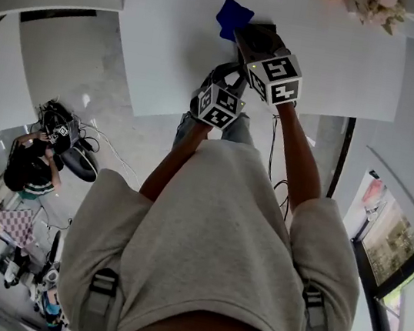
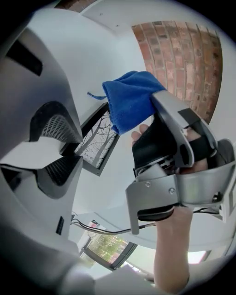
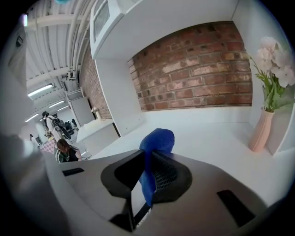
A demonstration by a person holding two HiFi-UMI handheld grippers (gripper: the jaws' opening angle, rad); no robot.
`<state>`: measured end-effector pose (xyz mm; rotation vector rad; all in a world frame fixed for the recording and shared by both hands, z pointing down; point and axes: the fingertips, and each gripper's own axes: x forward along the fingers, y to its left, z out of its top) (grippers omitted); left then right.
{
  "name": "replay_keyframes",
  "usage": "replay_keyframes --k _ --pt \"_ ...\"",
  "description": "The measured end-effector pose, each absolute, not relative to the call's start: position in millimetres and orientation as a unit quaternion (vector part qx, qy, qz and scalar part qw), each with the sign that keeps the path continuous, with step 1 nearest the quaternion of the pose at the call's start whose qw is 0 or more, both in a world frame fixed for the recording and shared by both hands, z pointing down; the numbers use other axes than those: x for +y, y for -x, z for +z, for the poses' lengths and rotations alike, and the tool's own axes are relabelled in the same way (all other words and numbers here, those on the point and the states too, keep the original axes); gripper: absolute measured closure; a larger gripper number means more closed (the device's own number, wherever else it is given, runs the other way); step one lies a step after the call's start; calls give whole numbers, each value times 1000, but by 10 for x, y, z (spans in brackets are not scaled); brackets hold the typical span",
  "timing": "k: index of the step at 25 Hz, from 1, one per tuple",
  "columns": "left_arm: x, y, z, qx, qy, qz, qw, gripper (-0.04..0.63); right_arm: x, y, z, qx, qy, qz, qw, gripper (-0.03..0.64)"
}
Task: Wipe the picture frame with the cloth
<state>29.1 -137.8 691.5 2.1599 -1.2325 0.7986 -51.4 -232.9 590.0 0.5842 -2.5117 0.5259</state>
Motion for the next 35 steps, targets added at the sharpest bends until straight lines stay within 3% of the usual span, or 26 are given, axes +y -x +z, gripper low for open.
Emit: replay_keyframes --k 13,35 --pt "-1379 -293 6930 -459 -795 296 263 495 -2472 168 6411 -897 -236 185 325 558" --pt "-1372 -305 6928 -460 -794 300 261 497 -2898 -957 6479 -852 -343 196 344 557"
